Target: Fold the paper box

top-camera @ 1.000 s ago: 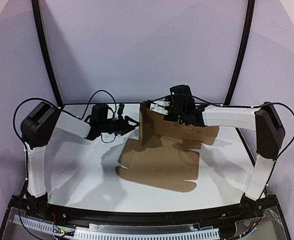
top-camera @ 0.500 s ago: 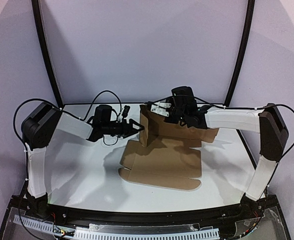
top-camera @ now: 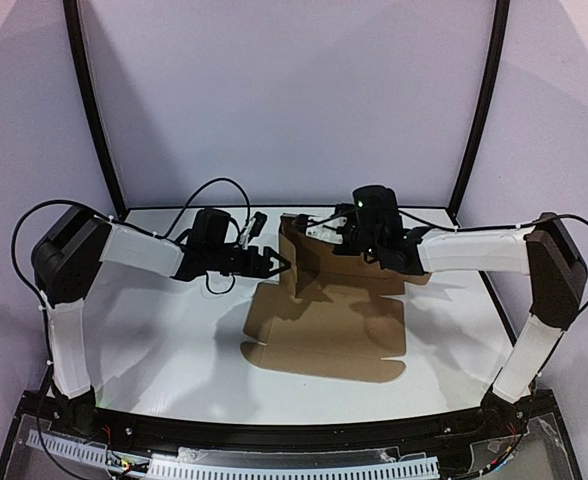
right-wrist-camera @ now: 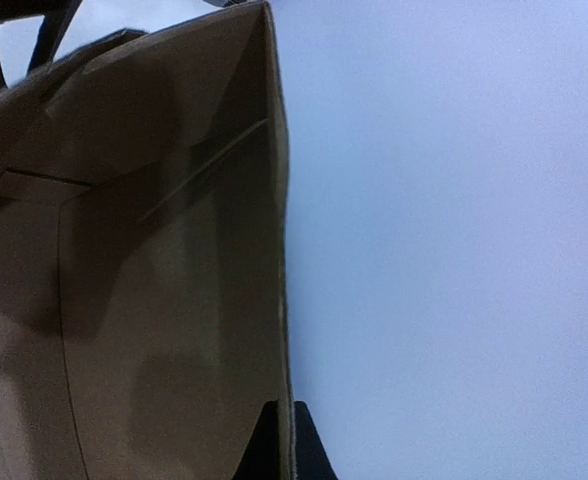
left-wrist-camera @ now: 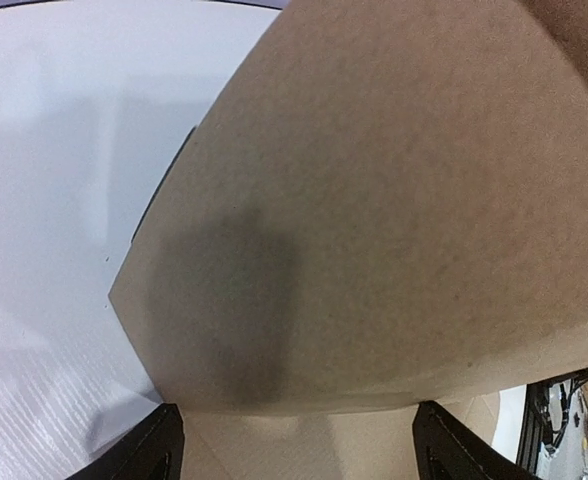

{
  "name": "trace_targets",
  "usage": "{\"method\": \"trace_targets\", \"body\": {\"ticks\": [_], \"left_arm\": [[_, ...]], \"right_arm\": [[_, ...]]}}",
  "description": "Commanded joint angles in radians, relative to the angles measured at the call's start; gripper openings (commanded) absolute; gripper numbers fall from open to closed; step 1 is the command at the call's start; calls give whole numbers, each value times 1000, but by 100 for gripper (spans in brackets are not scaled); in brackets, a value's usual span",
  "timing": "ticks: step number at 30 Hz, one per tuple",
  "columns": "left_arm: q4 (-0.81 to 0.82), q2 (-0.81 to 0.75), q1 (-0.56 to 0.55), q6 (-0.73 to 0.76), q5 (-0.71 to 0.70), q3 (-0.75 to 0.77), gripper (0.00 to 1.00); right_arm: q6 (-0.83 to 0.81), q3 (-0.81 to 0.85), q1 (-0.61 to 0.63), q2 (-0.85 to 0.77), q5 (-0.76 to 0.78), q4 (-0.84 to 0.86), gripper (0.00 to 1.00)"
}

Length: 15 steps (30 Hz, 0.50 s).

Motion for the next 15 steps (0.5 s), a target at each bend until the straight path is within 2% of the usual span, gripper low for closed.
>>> {"method": "trace_targets", "body": {"ticks": [1,5,11,15], "left_arm": [[48,-62,-3,14,-8,-51,81],[57,-71,-3,15,3,-68,82],[71,-87,-4,26,18,-77,82],[78,-108,-27,65,-33,-81,83]], "right_arm": [[-54,-118,43,51,12,169,0],[-110,-184,67,71,42,332,0],[-192,-246,86,41,75,413,0],[-192,-280,97,20,100,443,0]]}}
